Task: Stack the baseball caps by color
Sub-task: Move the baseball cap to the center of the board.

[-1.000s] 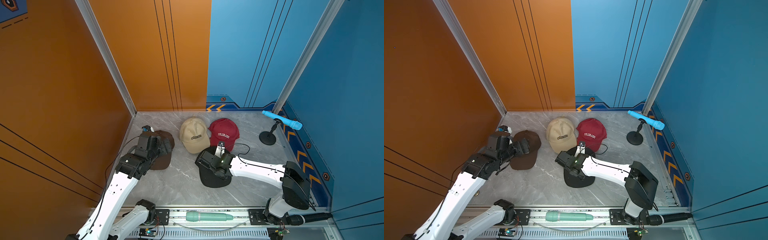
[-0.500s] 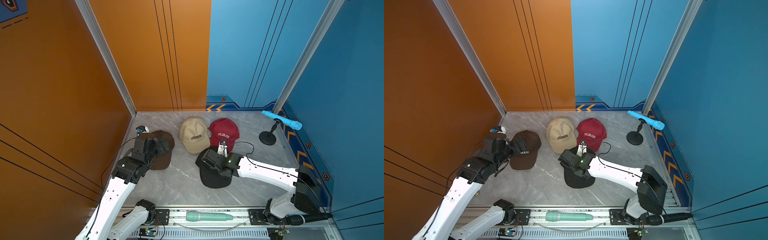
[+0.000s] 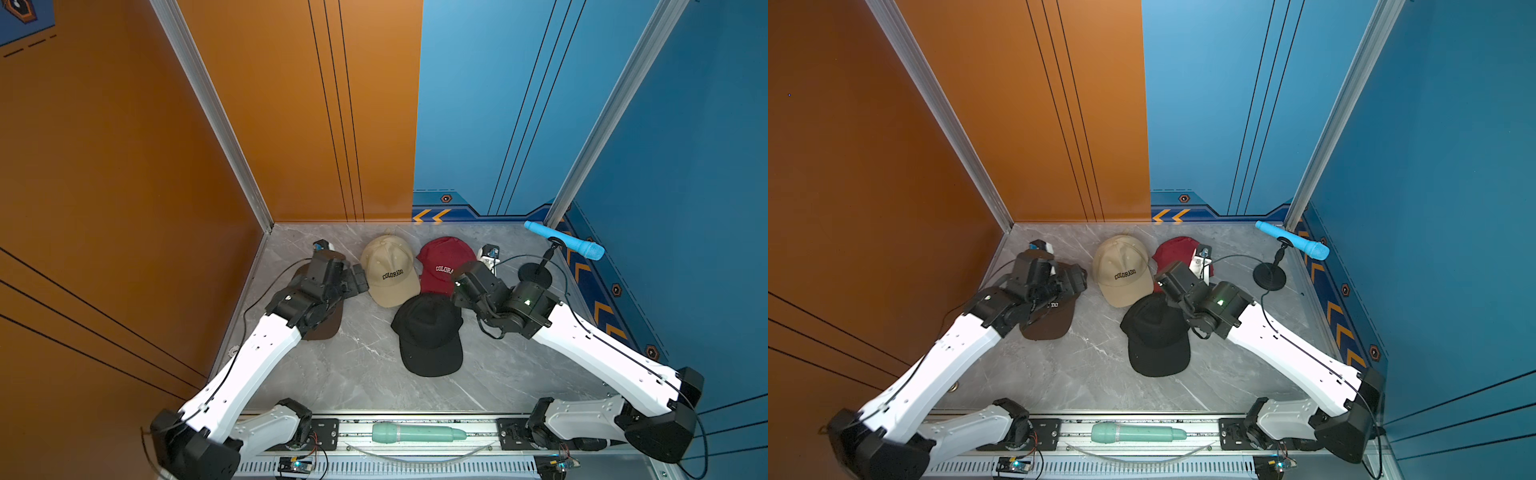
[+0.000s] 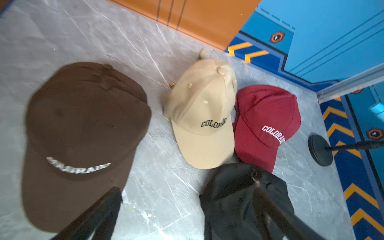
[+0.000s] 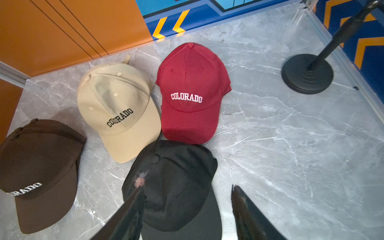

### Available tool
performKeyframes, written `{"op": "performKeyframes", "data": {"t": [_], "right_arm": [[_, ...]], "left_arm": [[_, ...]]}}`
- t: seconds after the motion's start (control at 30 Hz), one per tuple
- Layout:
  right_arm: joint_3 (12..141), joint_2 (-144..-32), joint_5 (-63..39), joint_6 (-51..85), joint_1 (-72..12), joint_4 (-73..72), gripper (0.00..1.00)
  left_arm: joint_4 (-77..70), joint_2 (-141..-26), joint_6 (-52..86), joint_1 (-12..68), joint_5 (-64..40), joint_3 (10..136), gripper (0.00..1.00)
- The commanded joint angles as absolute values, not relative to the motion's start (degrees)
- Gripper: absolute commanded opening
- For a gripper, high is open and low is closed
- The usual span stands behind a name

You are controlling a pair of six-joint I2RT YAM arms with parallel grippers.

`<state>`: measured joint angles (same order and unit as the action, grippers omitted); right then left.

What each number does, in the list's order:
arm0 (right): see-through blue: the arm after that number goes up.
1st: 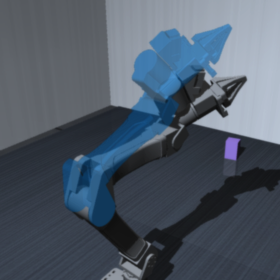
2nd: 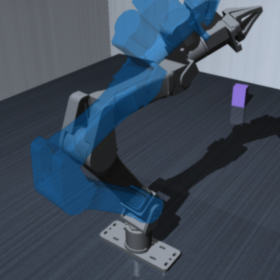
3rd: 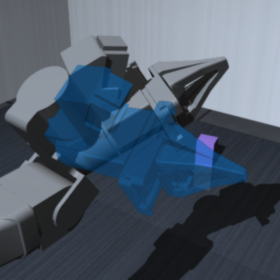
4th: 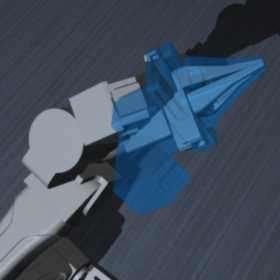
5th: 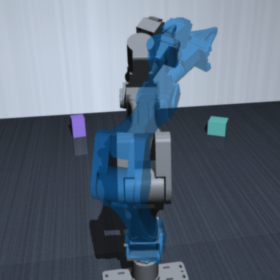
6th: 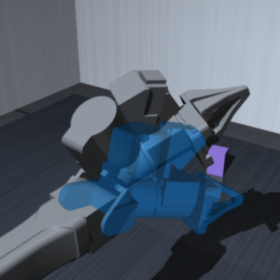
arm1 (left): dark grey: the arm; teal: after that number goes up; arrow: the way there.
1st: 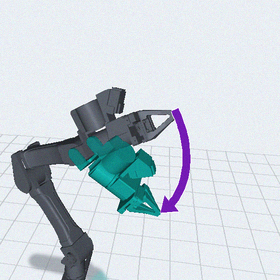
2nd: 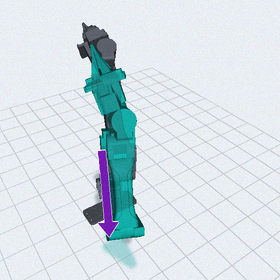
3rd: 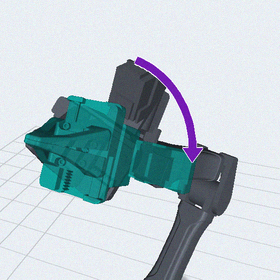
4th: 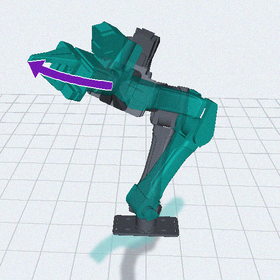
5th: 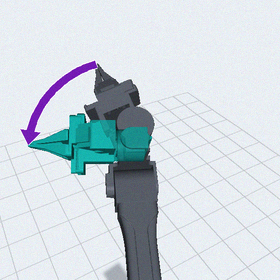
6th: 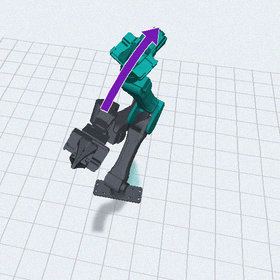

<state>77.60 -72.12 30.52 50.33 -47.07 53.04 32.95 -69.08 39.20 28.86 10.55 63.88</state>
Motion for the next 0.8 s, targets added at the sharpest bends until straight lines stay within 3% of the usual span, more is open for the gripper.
{"op": "performKeyframes", "data": {"t": [0.0, 0.47, 0.77], "right_arm": [[79.0, -70.2, 28.3, 47.3, -44.5, 56.6, 0.68], [79.1, -70.6, 20.3, 41.6, -35.1, 54.9, 0.68], [76.8, -69.0, 17.4, 41.2, -29.5, 53.4, 0.68]], "left_arm": [[29.6, -75.0, 44.2, 31.1, 5.5, 63.8, 0.98], [20.0, -105.0, 45.3, 28.1, -3.1, 74.3, 0.89], [22.9, -114.4, 41.5, 23.0, -3.9, 84.8, 0.9]]}}
